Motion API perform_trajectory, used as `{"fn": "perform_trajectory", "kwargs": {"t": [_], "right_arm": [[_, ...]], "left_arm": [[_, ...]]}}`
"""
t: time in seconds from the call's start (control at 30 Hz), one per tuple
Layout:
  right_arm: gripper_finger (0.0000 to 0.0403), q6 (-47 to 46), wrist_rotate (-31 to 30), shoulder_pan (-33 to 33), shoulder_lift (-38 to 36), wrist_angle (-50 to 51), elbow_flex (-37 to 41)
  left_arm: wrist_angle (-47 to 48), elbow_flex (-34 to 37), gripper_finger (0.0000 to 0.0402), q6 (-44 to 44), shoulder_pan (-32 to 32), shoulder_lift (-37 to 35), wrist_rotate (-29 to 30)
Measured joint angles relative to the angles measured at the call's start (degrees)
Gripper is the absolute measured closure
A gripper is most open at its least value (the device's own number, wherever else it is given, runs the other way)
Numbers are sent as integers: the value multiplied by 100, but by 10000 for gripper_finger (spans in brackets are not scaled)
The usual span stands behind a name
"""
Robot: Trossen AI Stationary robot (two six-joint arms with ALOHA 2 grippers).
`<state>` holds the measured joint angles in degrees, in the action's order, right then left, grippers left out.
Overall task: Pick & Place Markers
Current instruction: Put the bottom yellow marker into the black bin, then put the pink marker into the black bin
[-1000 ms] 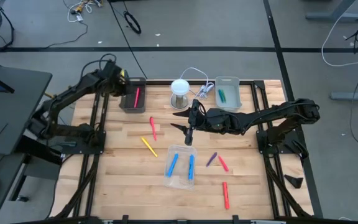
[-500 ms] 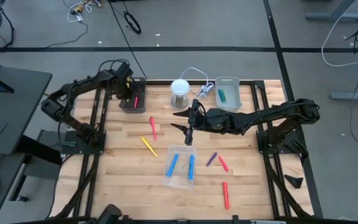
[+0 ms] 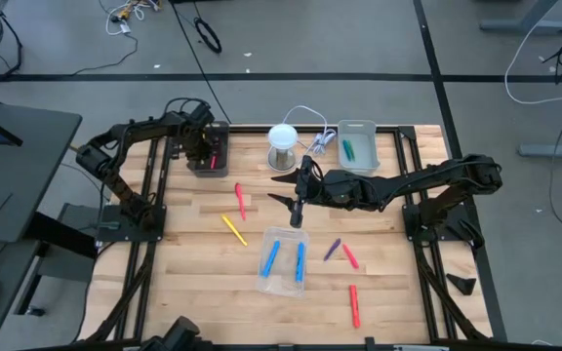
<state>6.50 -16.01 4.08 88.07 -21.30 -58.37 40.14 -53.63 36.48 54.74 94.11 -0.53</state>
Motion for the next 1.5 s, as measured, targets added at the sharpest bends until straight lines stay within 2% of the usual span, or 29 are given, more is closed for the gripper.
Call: {"fn": "perform_trajectory", "kwargs": {"t": [0.27,0.47,0.83,1.0,1.17,1.5], "right_arm": [[199,0,2,0,0,94,0],[199,0,1,0,0,135,0],[199,1,2,2,1,264,0],[199,1,2,2,1,258,0],[199,1,2,2,0,257,0],[199,0,2,2,0,260,0]], "left_arm": [[-22,0,277,-37,-2,-3,-270],[70,-99,244,-95,-2,-3,-382],[1070,-1144,251,-395,-443,-10,-286],[1854,-1555,257,-392,-808,-10,60],[2371,-1710,255,-173,-1189,-12,510],[2714,-1736,246,669,-2098,-74,526]]}}
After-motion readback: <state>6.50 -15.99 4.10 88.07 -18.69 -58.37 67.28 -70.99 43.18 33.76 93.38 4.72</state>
